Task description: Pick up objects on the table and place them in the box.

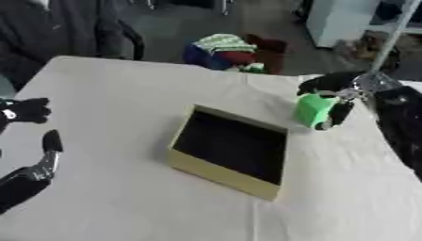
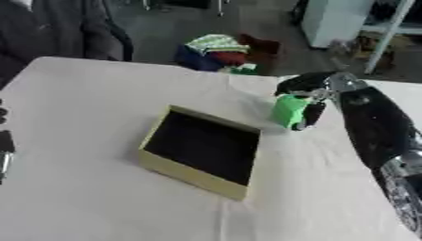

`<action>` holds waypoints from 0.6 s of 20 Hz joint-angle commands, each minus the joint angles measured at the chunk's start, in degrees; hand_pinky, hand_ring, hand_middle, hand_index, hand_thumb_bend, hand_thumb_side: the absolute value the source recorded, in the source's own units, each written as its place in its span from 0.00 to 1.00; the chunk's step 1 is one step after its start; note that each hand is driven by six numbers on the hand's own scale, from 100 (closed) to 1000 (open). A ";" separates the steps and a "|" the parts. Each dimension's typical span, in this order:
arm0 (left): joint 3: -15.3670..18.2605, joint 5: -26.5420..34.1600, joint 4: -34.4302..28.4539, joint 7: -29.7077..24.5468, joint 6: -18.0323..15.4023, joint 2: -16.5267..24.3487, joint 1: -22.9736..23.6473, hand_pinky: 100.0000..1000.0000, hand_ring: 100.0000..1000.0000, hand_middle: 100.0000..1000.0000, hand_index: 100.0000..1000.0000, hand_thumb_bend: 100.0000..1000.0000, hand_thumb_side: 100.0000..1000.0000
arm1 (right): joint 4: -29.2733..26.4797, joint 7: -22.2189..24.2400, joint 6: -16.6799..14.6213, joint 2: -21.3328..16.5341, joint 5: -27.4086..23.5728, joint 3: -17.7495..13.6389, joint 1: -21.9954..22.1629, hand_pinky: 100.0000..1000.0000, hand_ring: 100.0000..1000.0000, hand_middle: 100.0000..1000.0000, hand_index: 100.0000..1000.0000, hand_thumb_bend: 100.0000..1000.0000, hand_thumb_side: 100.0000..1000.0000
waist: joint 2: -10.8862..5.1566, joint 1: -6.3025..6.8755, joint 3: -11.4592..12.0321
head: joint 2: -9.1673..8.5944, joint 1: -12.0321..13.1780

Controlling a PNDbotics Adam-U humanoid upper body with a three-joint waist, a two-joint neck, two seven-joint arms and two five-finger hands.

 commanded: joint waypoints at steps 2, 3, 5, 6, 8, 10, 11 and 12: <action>0.46 0.03 -1.11 -0.14 -0.07 1.04 -0.70 0.68 0.60 0.61 0.82 0.00 0.37 | -0.18 0.30 1.42 -2.54 -0.94 -0.78 -1.25 0.93 1.00 1.00 1.00 0.40 0.28 | -0.80 0.27 0.12 | -0.31 -0.14; 0.46 0.04 -1.11 -0.13 -0.08 1.05 -0.70 0.68 0.60 0.61 0.82 0.00 0.37 | -0.07 0.41 1.72 -2.64 -1.03 -0.86 -1.21 0.93 1.00 1.00 1.00 0.40 0.28 | -0.79 0.28 0.14 | -0.33 -0.11; 0.46 0.05 -1.11 -0.14 -0.09 1.07 -0.70 0.68 0.60 0.61 0.82 0.00 0.37 | 0.06 0.54 2.08 -2.71 -1.17 -0.93 -1.19 0.93 1.00 1.00 1.00 0.40 0.28 | -0.78 0.29 0.16 | -0.35 -0.10; 0.46 0.06 -1.11 -0.14 -0.10 1.07 -0.70 0.68 0.60 0.61 0.82 0.00 0.37 | 0.08 0.58 2.16 -2.72 -1.22 -0.93 -1.19 0.93 1.00 1.00 1.00 0.40 0.28 | -0.78 0.29 0.16 | -0.36 -0.09; 0.47 0.06 -1.11 -0.15 -0.12 1.07 -0.73 0.68 0.60 0.61 0.82 0.00 0.37 | 0.38 0.70 2.64 -2.88 -1.33 -1.11 -1.05 0.92 1.00 1.00 1.00 0.40 0.27 | -0.79 0.30 0.05 | -0.37 -0.03; 0.47 0.07 -1.11 -0.15 -0.13 1.08 -0.75 0.68 0.60 0.61 0.82 0.00 0.37 | 0.61 0.74 3.00 -2.95 -1.39 -1.18 -0.98 0.92 1.00 1.00 1.00 0.39 0.26 | -0.80 0.33 -0.05 | -0.38 0.01; 0.47 0.07 -1.11 -0.15 -0.14 1.08 -0.75 0.68 0.60 0.61 0.82 0.00 0.37 | 0.67 0.73 3.09 -2.96 -1.40 -1.18 -0.96 0.92 1.00 1.00 0.99 0.39 0.25 | -0.80 0.34 -0.09 | -0.37 0.02; 0.47 0.06 -1.11 -0.15 -0.15 1.08 -0.75 0.68 0.60 0.61 0.82 0.00 0.37 | 0.70 0.71 3.15 -2.97 -1.39 -1.18 -0.94 0.92 1.00 1.00 0.99 0.39 0.25 | -0.80 0.35 -0.11 | -0.37 0.02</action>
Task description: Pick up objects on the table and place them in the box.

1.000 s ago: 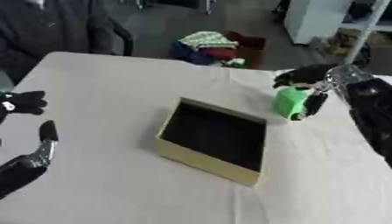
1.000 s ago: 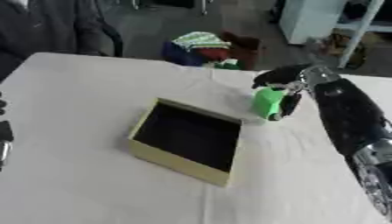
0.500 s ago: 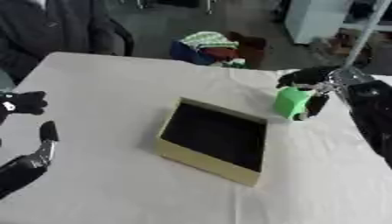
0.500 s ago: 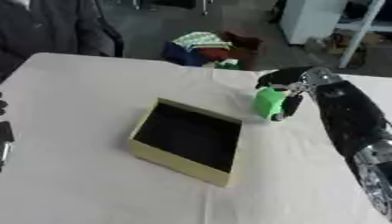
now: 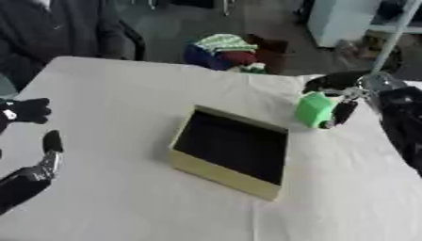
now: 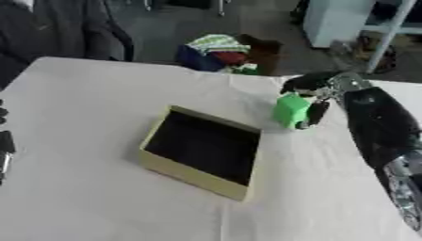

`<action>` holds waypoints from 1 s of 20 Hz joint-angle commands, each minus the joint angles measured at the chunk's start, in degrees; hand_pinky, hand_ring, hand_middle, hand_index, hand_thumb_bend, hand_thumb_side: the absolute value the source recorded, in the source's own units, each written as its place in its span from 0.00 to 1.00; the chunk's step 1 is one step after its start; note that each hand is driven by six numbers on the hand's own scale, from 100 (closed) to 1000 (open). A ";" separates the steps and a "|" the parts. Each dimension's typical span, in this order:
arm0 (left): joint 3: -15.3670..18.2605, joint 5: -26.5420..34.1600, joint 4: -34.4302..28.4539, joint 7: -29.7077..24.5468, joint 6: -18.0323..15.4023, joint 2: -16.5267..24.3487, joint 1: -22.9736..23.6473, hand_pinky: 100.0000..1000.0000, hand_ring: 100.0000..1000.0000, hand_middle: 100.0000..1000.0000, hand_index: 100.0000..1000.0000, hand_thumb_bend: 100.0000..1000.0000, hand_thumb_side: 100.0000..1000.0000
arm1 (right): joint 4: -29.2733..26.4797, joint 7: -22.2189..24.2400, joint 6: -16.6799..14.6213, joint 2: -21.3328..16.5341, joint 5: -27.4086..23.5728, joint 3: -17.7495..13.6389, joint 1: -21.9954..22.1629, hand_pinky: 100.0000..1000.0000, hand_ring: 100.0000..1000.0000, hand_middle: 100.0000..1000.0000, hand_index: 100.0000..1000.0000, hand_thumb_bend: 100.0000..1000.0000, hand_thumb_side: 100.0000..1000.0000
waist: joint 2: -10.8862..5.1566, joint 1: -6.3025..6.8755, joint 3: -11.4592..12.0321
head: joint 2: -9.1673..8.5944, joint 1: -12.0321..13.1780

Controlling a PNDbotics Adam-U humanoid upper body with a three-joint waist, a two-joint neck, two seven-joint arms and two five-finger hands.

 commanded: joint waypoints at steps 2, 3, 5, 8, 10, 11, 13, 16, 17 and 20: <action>0.47 0.05 -1.11 -0.13 -0.13 1.08 -0.75 0.68 0.60 0.61 0.82 0.00 0.37 | -0.29 -0.08 0.43 -2.13 -0.35 -0.26 -1.01 0.92 1.00 1.00 0.91 0.39 0.23 | -0.80 0.31 -0.06 | -0.35 0.01; 0.46 0.04 -1.11 -0.14 -0.14 1.08 -0.76 0.68 0.60 0.61 0.82 0.00 0.37 | -0.31 -0.12 0.45 -2.14 -0.32 -0.25 -1.00 0.92 1.00 1.00 0.89 0.39 0.23 | -0.80 0.30 -0.05 | -0.34 0.04; 0.46 0.03 -1.11 -0.16 -0.15 1.08 -0.76 0.68 0.60 0.61 0.82 0.00 0.37 | -0.37 -0.21 0.46 -2.15 -0.28 -0.25 -0.97 0.92 1.00 1.00 0.83 0.38 0.21 | -0.81 0.30 -0.06 | -0.34 0.06; 0.46 0.03 -1.11 -0.15 -0.17 1.09 -0.80 0.68 0.60 0.61 0.82 0.00 0.37 | -0.50 -0.35 0.40 -2.14 -0.28 -0.27 -0.91 0.92 1.00 1.00 0.77 0.37 0.20 | -0.83 0.30 -0.10 | -0.37 0.08; 0.46 0.04 -1.11 -0.16 -0.18 1.11 -0.80 0.68 0.60 0.61 0.82 0.00 0.37 | -0.61 -0.43 0.35 -2.11 -0.35 -0.29 -0.92 0.92 1.00 1.00 0.75 0.35 0.19 | -0.87 0.29 -0.12 | -0.38 0.12; 0.46 0.04 -1.11 -0.17 -0.19 1.12 -0.81 0.68 0.60 0.61 0.82 0.00 0.37 | -0.73 -0.48 0.27 -2.08 -0.42 -0.30 -0.96 0.92 1.00 1.00 0.74 0.34 0.18 | -0.89 0.29 -0.12 | -0.38 0.14; 0.46 0.06 -1.11 -0.17 -0.20 1.12 -0.80 0.68 0.60 0.61 0.82 0.00 0.37 | -1.26 -0.59 -0.10 -2.03 -0.75 -0.33 -1.07 0.92 1.00 1.00 0.73 0.33 0.16 | -0.95 0.28 -0.16 | -0.37 0.20; 0.48 0.07 -1.11 -0.20 -0.18 1.13 -0.71 0.68 0.61 0.61 0.82 0.00 0.36 | -3.14 -0.78 -1.50 -1.69 -1.51 -0.16 -1.51 0.92 1.00 1.00 0.73 0.32 0.13 | -1.14 0.29 -0.35 | -0.26 0.28; 0.49 0.06 -1.11 -0.20 -0.17 1.14 -0.66 0.68 0.61 0.61 0.82 0.00 0.37 | -3.96 -0.73 -2.15 -1.57 -1.99 -0.10 -1.65 0.92 1.00 1.00 0.73 0.32 0.12 | -1.20 0.29 -0.43 | -0.21 0.34; 0.48 0.05 -1.11 -0.26 -0.13 1.19 -0.49 0.68 0.61 0.61 0.82 0.00 0.37 | -6.96 -0.51 -4.85 -0.95 -3.57 0.67 -2.37 0.92 1.00 1.00 0.73 0.32 0.09 | -1.50 0.24 -0.64 | 0.06 0.36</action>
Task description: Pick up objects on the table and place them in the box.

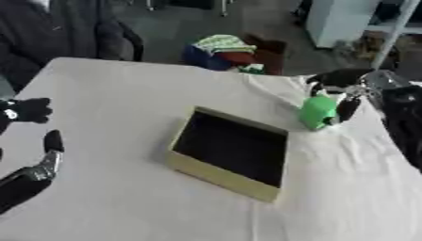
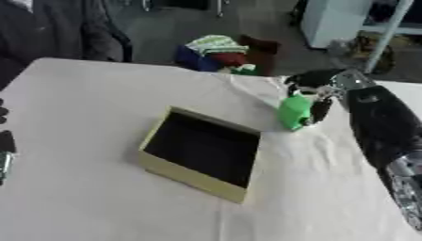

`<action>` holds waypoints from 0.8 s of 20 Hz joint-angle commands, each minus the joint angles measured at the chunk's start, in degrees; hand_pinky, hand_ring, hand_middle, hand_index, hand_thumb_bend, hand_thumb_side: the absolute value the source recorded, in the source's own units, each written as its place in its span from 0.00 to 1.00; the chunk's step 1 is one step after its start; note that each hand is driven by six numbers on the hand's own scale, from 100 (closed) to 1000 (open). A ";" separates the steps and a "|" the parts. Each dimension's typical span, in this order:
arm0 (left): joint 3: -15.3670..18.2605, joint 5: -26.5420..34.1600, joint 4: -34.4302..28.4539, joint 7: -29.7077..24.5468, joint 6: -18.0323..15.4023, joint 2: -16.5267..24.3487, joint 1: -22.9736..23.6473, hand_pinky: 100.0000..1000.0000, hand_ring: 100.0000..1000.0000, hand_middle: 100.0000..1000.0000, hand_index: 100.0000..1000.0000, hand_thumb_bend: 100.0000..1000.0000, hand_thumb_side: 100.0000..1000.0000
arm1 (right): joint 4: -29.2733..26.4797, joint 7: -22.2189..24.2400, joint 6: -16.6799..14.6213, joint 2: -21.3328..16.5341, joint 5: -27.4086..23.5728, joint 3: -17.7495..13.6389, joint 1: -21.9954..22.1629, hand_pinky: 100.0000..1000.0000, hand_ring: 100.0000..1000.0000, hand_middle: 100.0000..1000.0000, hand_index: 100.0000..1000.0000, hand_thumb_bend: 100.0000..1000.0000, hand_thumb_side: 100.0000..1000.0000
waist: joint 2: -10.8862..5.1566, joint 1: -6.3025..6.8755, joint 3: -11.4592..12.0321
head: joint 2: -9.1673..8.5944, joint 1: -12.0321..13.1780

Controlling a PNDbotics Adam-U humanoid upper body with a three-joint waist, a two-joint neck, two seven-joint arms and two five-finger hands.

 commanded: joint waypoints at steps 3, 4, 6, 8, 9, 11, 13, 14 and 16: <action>0.48 0.04 -1.11 -0.27 -0.03 1.26 -0.23 0.68 0.61 0.61 0.82 0.00 0.37 | -7.03 0.19 -5.62 -0.31 -3.17 2.12 -2.71 0.92 1.00 1.00 0.73 0.32 0.06 | -1.29 0.17 -0.19 | 0.29 0.31; 0.50 0.02 -1.11 -0.28 0.00 1.27 -0.15 0.68 0.61 0.61 0.82 0.00 0.36 | -8.23 0.13 -6.91 -0.08 -3.96 2.59 -2.83 0.92 1.00 1.00 0.73 0.33 0.06 | -1.39 0.15 -0.26 | 0.38 0.31; 0.51 0.02 -1.11 -0.28 0.03 1.31 -0.06 0.68 0.61 0.61 0.82 0.00 0.36 | -10.22 0.41 -8.95 0.32 -5.63 3.60 -3.05 0.92 1.00 1.00 0.73 0.33 0.05 | -1.55 0.12 -0.35 | 0.50 0.29; 0.57 -0.02 -1.11 -0.29 0.09 1.32 0.02 0.68 0.61 0.61 0.82 0.00 0.36 | -12.88 0.60 -11.83 0.91 -7.70 5.31 -3.30 0.92 1.00 1.00 0.72 0.33 0.05 | -1.71 0.09 -0.52 | 0.59 0.30; 0.61 -0.04 -1.11 -0.27 0.12 1.32 0.05 0.68 0.61 0.61 0.82 0.00 0.36 | -14.06 0.81 -13.05 1.12 -8.82 6.09 -3.34 0.92 1.00 1.00 0.72 0.33 0.05 | -1.76 0.07 -0.58 | 0.64 0.27; 0.67 -0.08 -1.11 -0.24 0.19 1.32 0.13 0.68 0.61 0.61 0.82 0.00 0.36 | -16.14 1.39 -14.76 1.76 -11.61 7.80 -3.29 0.92 1.00 1.00 0.72 0.30 0.05 | -1.82 0.06 -0.68 | 0.76 0.19; 0.71 -0.12 -1.11 -0.23 0.24 1.34 0.18 0.68 0.61 0.61 0.82 0.00 0.36 | -17.51 2.65 -15.19 1.95 -14.34 9.03 -3.19 0.92 1.00 1.00 0.72 0.29 0.05 | -1.84 0.06 -0.75 | 0.81 0.19; 0.71 -0.13 -1.11 -0.22 0.25 1.34 0.19 0.68 0.61 0.61 0.82 0.00 0.36 | -17.96 3.41 -15.26 1.91 -15.44 9.31 -3.16 0.92 1.00 1.00 0.72 0.29 0.05 | -1.84 0.06 -0.76 | 0.82 0.19; 0.76 -0.15 -1.11 -0.19 0.27 1.32 0.09 0.68 0.61 0.61 0.82 0.00 0.36 | -18.93 4.63 -15.31 2.18 -17.25 9.90 -3.06 0.91 1.00 1.00 0.68 0.22 0.08 | -1.80 0.01 -0.47 | 0.81 -0.28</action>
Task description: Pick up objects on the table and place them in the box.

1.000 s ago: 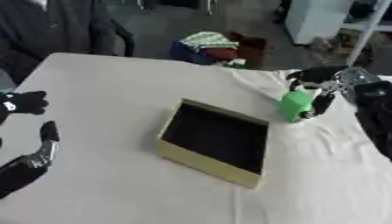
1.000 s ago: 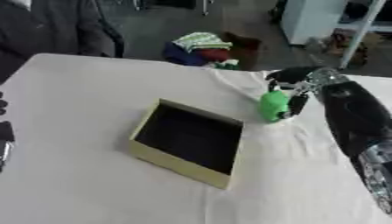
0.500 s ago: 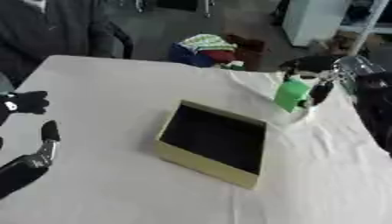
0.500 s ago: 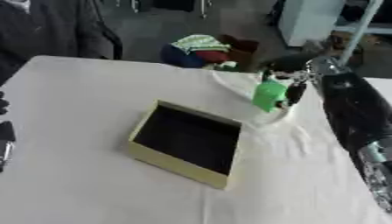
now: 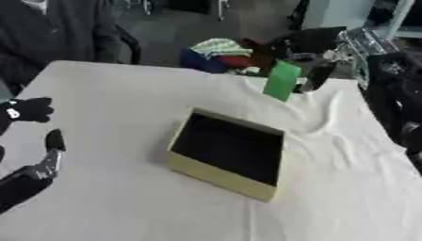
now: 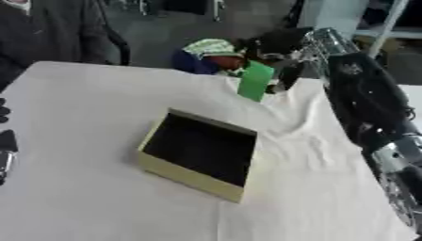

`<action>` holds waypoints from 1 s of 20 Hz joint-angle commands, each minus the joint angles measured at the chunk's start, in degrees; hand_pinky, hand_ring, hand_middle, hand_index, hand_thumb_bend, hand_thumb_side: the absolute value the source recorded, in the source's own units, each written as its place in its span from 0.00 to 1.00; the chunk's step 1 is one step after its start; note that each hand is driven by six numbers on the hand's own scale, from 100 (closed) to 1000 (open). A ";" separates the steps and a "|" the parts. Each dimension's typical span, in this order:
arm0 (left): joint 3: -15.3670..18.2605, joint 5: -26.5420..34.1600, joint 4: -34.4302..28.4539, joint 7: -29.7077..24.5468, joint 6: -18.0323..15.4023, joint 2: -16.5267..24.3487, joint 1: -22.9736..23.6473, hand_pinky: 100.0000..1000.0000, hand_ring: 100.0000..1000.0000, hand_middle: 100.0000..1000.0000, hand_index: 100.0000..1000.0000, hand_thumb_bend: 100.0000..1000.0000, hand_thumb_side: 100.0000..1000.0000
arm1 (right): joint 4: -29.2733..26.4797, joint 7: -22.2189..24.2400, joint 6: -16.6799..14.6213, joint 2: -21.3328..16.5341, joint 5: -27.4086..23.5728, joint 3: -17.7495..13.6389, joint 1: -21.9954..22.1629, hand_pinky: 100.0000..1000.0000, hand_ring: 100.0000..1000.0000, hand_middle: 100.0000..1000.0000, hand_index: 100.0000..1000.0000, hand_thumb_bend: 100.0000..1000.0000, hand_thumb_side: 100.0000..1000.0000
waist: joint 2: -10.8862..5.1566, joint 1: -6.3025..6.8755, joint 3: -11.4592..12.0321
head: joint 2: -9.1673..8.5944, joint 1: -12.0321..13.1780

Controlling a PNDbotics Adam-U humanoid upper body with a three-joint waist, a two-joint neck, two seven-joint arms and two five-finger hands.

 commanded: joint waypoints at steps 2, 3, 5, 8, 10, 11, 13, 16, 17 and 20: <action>0.78 -0.24 -1.11 0.15 0.29 1.28 -0.54 0.69 0.60 0.61 0.82 0.00 0.36 | -4.68 2.27 -0.81 1.28 -4.35 2.87 -0.98 0.91 1.00 1.00 0.66 0.19 0.08 | -0.78 0.07 0.22 | 0.33 -0.66; 0.93 -0.33 -1.11 0.23 0.39 1.29 -0.48 0.69 0.60 0.61 0.82 0.00 0.36 | -5.98 2.61 -0.81 2.35 -5.22 4.18 -0.77 0.91 1.00 1.00 0.66 0.18 0.08 | -0.81 0.05 0.05 | 0.37 -0.59; 1.13 -0.49 -1.11 0.39 0.54 1.29 -0.42 0.69 0.60 0.61 0.82 0.00 0.36 | -8.17 3.17 -0.81 3.71 -7.01 7.00 -0.29 0.91 1.00 1.00 0.66 0.12 0.11 | -0.83 0.01 -0.10 | 0.41 -0.55; 1.21 -0.61 -1.11 0.51 0.62 1.27 -0.38 0.69 0.60 0.61 0.82 0.00 0.36 | -9.69 3.71 -0.81 4.60 -9.84 11.22 0.29 0.91 1.00 1.00 0.66 0.07 0.15 | -0.85 -0.02 -0.20 | 0.43 -0.52; 1.20 -0.64 -1.11 0.52 0.65 1.26 -0.33 0.69 0.60 0.61 0.82 0.00 0.37 | -10.16 4.63 -0.81 5.23 -11.62 12.96 0.54 0.91 1.00 1.00 0.66 0.05 0.16 | -0.86 -0.05 -0.23 | 0.50 -0.57; 1.20 -0.66 -1.11 0.51 0.66 1.26 -0.31 0.69 0.60 0.61 0.82 0.00 0.37 | -10.46 5.26 -0.81 5.58 -12.47 13.61 0.63 0.91 1.00 1.00 0.67 0.05 0.17 | -0.87 -0.07 -0.25 | 0.53 -0.58; 1.16 -0.66 -1.11 0.49 0.65 1.24 -0.34 0.69 0.60 0.61 0.82 0.00 0.37 | -10.95 6.70 -0.81 6.22 -14.10 14.58 0.76 0.91 1.00 1.00 0.67 0.03 0.18 | -0.89 -0.09 -0.27 | 0.55 -0.63; 1.10 -0.64 -1.11 0.41 0.62 1.23 -0.35 0.69 0.60 0.61 0.82 0.00 0.37 | -11.01 9.34 -0.81 6.96 -16.79 15.53 1.01 0.91 1.00 1.00 0.73 0.02 0.21 | -0.94 -0.12 -0.25 | 0.55 -0.67; 1.09 -0.64 -1.11 0.39 0.62 1.23 -0.33 0.69 0.60 0.61 0.82 0.00 0.37 | -10.82 10.29 -0.81 7.14 -17.74 15.82 1.12 0.91 1.00 1.00 0.74 0.02 0.22 | -0.95 -0.14 -0.23 | 0.56 -0.71; 1.06 -0.62 -1.11 0.34 0.59 1.25 -0.31 0.69 0.60 0.61 0.82 0.00 0.37 | -10.27 13.17 -0.81 7.47 -20.62 16.69 1.45 0.91 1.00 1.00 0.78 0.03 0.26 | -1.01 -0.19 -0.21 | 0.58 -0.72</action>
